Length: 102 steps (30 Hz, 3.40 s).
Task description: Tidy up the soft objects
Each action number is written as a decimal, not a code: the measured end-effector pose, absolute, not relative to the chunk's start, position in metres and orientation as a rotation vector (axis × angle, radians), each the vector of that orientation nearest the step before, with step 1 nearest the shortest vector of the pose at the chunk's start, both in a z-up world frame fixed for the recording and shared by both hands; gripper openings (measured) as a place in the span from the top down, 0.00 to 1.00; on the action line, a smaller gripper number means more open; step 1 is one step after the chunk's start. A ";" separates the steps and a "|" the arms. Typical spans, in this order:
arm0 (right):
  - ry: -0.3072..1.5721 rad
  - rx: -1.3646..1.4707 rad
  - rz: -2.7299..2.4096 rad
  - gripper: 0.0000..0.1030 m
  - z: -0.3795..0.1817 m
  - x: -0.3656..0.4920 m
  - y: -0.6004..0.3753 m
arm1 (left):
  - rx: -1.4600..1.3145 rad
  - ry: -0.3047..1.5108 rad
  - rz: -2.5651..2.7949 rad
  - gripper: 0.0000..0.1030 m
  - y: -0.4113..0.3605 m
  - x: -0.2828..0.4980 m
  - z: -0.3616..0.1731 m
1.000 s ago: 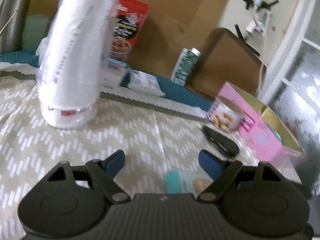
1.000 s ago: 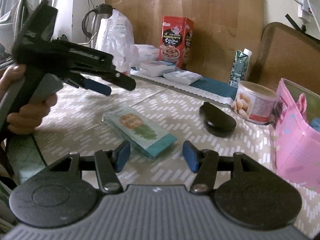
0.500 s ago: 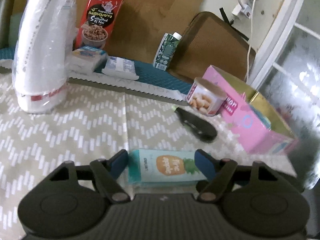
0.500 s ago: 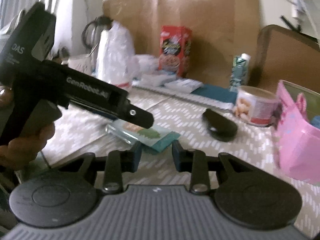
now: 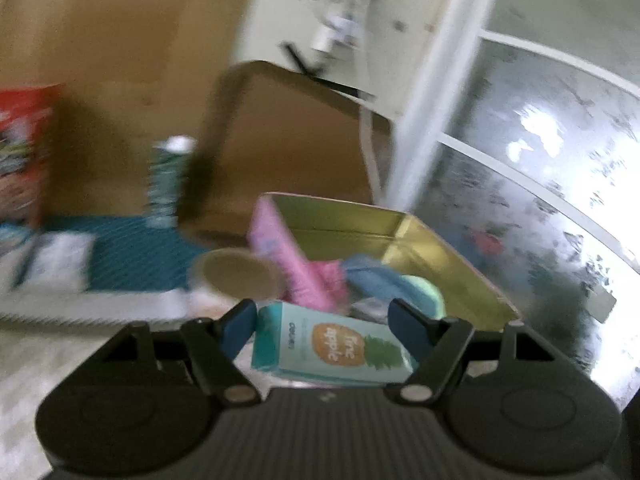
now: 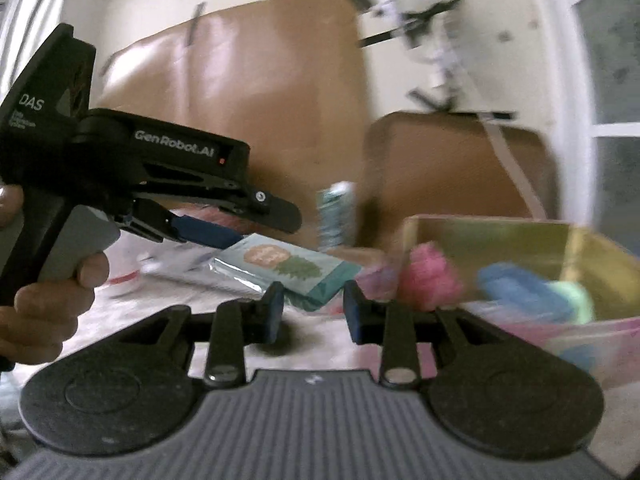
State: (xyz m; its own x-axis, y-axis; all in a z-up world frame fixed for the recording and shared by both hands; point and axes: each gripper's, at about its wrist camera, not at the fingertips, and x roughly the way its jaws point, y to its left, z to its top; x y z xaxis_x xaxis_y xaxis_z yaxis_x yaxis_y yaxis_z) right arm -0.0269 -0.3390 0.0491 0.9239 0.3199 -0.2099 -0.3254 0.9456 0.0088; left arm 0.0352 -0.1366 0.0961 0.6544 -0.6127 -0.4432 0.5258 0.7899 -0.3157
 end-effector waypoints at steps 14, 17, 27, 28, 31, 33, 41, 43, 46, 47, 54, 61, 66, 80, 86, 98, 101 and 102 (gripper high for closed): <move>0.241 0.011 0.092 0.65 0.040 0.015 -0.409 | -0.031 0.638 -0.698 0.29 -0.232 0.065 0.072; 0.226 0.029 0.099 0.65 0.039 0.012 -0.407 | -0.033 0.599 -0.689 0.29 -0.215 0.057 0.082; 0.202 0.073 0.149 0.65 0.044 -0.010 -0.387 | -0.103 0.568 -0.526 0.25 -0.116 0.039 0.072; 0.199 0.067 0.166 0.65 0.045 -0.012 -0.381 | -0.106 0.582 -0.498 0.25 -0.104 0.039 0.066; 0.201 0.039 0.221 0.65 0.047 -0.013 -0.360 | -0.118 0.616 -0.409 0.23 -0.074 0.040 0.048; 0.219 0.020 0.264 0.65 0.047 -0.012 -0.343 | -0.124 0.625 -0.351 0.20 -0.057 0.040 0.037; 0.379 -0.132 0.388 0.58 0.026 0.012 -0.274 | -0.185 0.640 -0.267 0.20 -0.011 0.044 0.005; 0.417 -0.155 0.377 0.56 0.021 0.026 -0.265 | -0.177 0.634 -0.265 0.20 -0.013 0.043 0.005; 0.457 -0.177 0.361 0.49 0.017 0.044 -0.258 | -0.156 0.634 -0.255 0.20 -0.016 0.042 0.005; 0.470 -0.177 0.362 0.46 0.015 0.049 -0.258 | -0.149 0.634 -0.252 0.20 -0.017 0.042 0.005; 0.571 -0.129 0.393 0.42 0.007 0.075 -0.258 | -0.111 0.636 -0.237 0.20 -0.022 0.041 0.004; 0.558 -0.135 0.395 0.50 0.008 0.056 -0.258 | -0.094 0.639 -0.233 0.19 -0.024 0.042 0.004; 0.564 -0.114 0.418 0.49 0.007 0.027 -0.266 | -0.084 0.640 -0.229 0.19 -0.026 0.041 0.004; 0.522 -0.120 0.413 0.49 0.001 -0.004 -0.266 | -0.047 0.656 -0.200 0.08 -0.029 0.043 0.003; 0.518 -0.123 0.416 0.47 0.001 -0.007 -0.266 | -0.035 0.658 -0.195 0.08 -0.030 0.044 0.003; 0.517 -0.119 0.412 0.46 0.001 -0.007 -0.265 | -0.040 0.658 -0.201 0.05 -0.029 0.044 0.002; 0.515 -0.118 0.405 0.47 0.000 -0.007 -0.265 | -0.041 0.658 -0.203 0.05 -0.029 0.044 0.002; 0.514 -0.118 0.402 0.48 0.000 -0.006 -0.264 | -0.043 0.658 -0.204 0.05 -0.028 0.044 0.002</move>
